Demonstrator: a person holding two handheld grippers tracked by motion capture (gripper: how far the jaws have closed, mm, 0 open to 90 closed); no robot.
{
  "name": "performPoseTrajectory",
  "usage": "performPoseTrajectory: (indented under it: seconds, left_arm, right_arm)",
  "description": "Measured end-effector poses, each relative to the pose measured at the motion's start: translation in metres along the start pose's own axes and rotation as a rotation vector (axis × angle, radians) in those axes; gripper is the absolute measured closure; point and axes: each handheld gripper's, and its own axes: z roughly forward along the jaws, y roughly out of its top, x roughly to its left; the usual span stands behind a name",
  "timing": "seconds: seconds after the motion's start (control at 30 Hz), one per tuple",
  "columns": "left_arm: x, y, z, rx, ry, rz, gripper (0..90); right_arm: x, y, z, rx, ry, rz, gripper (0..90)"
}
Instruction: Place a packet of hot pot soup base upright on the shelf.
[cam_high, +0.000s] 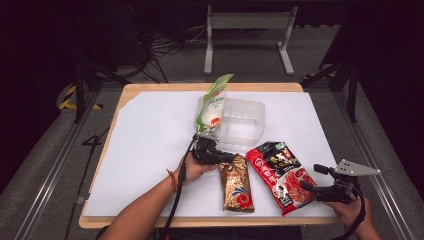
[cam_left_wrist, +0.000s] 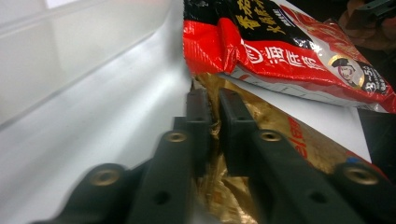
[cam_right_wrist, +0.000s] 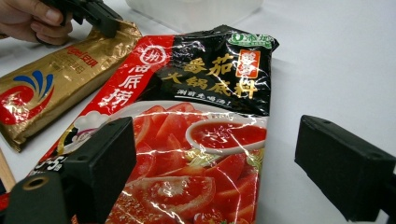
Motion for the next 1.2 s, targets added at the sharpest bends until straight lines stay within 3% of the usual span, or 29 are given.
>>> performPoseTrajectory:
  seconds: [0.2,0.3,0.37,0.4,0.5,0.63,0.9,0.97,1.2]
  left_arm:
    - [-0.006,0.002,-0.012,-0.077,-0.017,-0.048,86.8]
    - [-0.021,0.009,-0.034,-0.172,-0.009,-0.013,87.3]
    - [-0.024,0.010,-0.038,-0.184,-0.013,-0.007,87.3]
    - [-0.030,0.012,-0.046,-0.214,-0.011,0.000,87.4]
    - [-0.033,0.014,-0.053,-0.231,-0.023,0.000,87.4]
    - [-0.041,0.018,-0.069,-0.289,-0.033,0.006,87.5]
    - [-0.054,0.024,-0.091,-0.371,-0.015,0.047,87.6]
    - [-0.055,0.024,-0.095,-0.395,-0.015,0.034,87.6]
    - [-0.058,0.028,-0.107,-0.453,-0.010,0.046,87.7]
  right_arm:
    - [-0.002,0.001,0.000,-0.004,0.001,-0.003,13.1]
    - [-0.002,0.003,-0.001,-0.025,0.030,0.013,13.1]
    - [-0.003,0.003,-0.002,-0.034,0.032,0.015,13.1]
    - [-0.004,0.003,-0.002,-0.035,0.028,0.016,13.1]
    - [-0.004,0.003,-0.003,-0.035,0.027,0.021,13.1]
    - [-0.005,0.003,-0.004,-0.037,0.018,0.019,13.2]
    - [-0.004,0.003,-0.004,-0.030,0.002,0.002,13.3]
    - [-0.004,0.003,-0.004,-0.031,0.003,0.001,13.3]
    - [-0.005,0.003,-0.005,-0.035,-0.005,0.000,13.4]
